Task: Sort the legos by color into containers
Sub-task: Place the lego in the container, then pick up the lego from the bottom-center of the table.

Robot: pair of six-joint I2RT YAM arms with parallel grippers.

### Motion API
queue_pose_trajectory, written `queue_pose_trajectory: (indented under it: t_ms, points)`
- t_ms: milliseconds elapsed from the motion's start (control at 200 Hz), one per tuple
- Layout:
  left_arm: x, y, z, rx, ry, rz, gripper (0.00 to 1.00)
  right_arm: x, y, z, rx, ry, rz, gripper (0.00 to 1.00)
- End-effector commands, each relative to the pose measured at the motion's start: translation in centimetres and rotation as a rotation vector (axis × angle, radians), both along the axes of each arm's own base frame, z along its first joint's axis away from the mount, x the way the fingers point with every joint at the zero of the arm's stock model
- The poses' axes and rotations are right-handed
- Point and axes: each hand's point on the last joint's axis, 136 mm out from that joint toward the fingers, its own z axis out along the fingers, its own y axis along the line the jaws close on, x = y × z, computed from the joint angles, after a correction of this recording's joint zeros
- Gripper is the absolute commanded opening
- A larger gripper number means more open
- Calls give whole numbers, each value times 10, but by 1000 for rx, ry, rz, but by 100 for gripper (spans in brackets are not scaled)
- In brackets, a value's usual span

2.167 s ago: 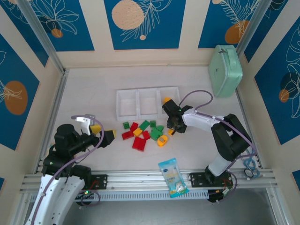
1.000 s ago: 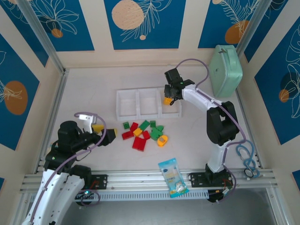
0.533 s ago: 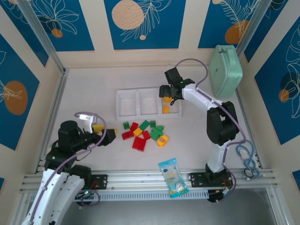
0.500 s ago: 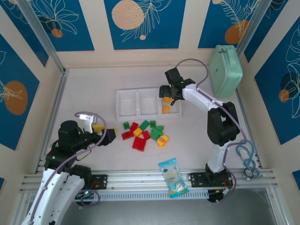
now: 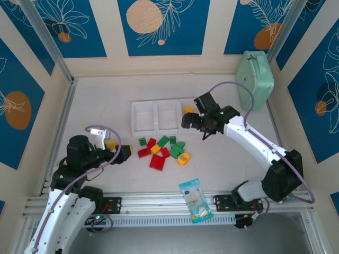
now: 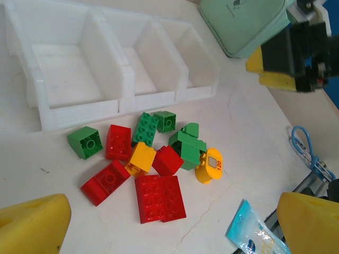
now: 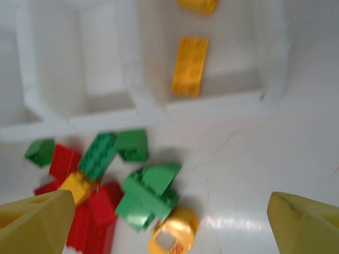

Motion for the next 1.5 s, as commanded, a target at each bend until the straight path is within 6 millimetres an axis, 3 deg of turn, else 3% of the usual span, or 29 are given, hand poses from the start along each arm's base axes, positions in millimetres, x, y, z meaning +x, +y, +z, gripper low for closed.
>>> queue_pose_trajectory:
  t_ms: [0, 125, 260, 475, 755, 1076, 1301, 1496]
  points:
    - [-2, -5, 2, -14, -4, -23, 99, -47, 2, -25, -3, 175, -43, 94]
    - [-2, -5, 2, -15, 1, -26, 99, -72, 10, -51, -34, 237, -79, 94]
    - [-2, -5, 2, -14, -2, -26, 99, -85, 15, -84, -95, 332, -104, 91]
    - [-3, -5, 3, -16, -6, -25, 99, -84, 39, -113, -120, 374, -61, 85]
    - [-2, -5, 2, -16, -4, -23, 99, -83, 39, -139, -221, 417, -42, 81]
    - [-2, -4, 1, -15, 2, -21, 99, -83, 23, -145, -217, 432, -33, 58]
    - [-1, -4, 0, -14, 8, -21, 99, -87, 6, -143, -250, 433, -36, 55]
    - [-1, -5, 0, -14, 12, -22, 99, -85, 7, -141, -244, 422, -21, 55]
